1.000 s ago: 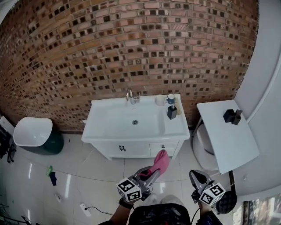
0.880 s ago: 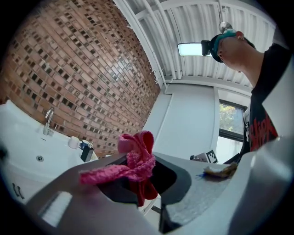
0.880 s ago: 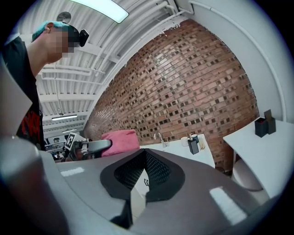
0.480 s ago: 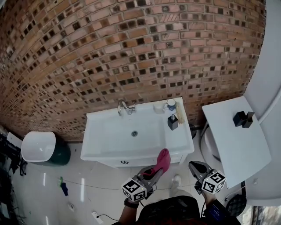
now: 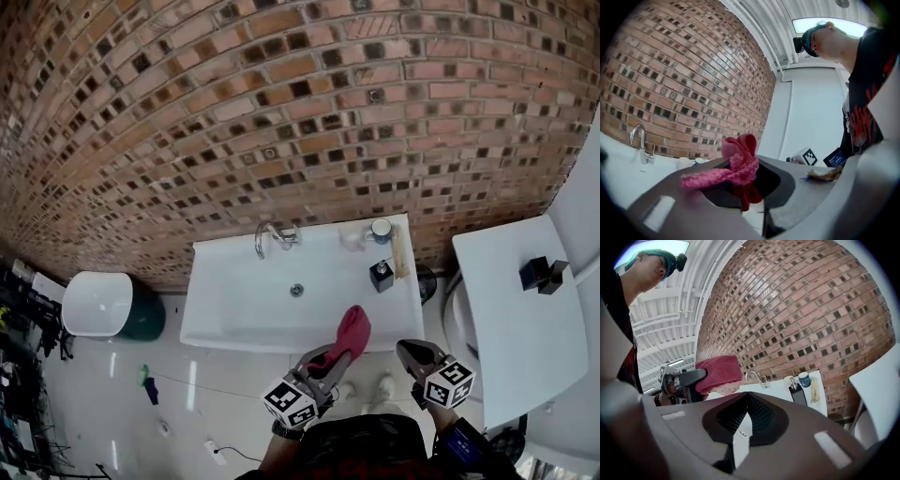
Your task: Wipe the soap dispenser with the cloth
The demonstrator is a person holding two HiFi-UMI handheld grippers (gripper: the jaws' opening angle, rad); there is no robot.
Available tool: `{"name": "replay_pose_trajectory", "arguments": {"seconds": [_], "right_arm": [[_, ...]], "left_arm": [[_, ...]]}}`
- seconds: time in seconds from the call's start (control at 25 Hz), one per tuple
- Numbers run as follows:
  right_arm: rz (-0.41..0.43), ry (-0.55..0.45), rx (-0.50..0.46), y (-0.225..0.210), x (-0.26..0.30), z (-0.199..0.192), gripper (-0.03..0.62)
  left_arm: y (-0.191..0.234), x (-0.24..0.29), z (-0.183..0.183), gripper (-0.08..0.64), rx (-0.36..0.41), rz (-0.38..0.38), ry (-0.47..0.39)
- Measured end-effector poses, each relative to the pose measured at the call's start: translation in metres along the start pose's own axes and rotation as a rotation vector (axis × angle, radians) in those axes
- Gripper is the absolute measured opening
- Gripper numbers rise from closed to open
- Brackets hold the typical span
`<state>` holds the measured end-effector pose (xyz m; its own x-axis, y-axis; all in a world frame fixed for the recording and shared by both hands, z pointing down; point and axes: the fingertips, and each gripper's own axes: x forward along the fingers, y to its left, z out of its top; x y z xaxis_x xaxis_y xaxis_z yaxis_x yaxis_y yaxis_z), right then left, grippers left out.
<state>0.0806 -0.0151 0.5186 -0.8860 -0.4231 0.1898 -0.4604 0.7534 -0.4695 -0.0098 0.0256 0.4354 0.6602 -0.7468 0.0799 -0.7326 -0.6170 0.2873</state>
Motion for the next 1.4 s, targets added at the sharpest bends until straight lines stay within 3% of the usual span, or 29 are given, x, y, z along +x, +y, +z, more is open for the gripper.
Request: {"name": "replay_pose_trajectory", "arguments": {"seconds": [0.28, 0.36, 0.56, 0.72, 0.96, 1.12, 1.4], "right_arm": [[-0.091, 0.122, -0.081, -0.046, 0.059, -0.006, 0.013], [-0.124, 0.151, -0.103, -0.055, 0.075, -0.006, 0.037], [-0.209, 0.138, -0.031, -0.061, 0.107, 0.009, 0.057], [-0.262, 0.2, -0.061, -0.066, 0.134, 0.005, 0.08], [-0.313, 0.297, -0.138, -0.089, 0.157, -0.01, 0.088], [-0.364, 0.415, -0.197, -0.132, 0.17, -0.036, 0.159], [-0.444, 0.474, -0.148, -0.198, 0.186, -0.065, 0.284]], "left_arm": [[0.057, 0.006, 0.015, 0.048, -0.042, 0.022, -0.052], [0.073, 0.003, 0.017, 0.048, -0.058, 0.0, -0.068], [0.116, 0.0, 0.036, 0.048, -0.214, -0.124, -0.135], [0.147, 0.004, 0.046, 0.048, -0.204, -0.17, -0.125], [0.171, 0.017, 0.058, 0.049, -0.211, -0.165, -0.147], [0.17, 0.034, 0.069, 0.049, -0.215, -0.137, -0.181], [0.174, 0.051, 0.081, 0.049, -0.215, -0.097, -0.215]]}}
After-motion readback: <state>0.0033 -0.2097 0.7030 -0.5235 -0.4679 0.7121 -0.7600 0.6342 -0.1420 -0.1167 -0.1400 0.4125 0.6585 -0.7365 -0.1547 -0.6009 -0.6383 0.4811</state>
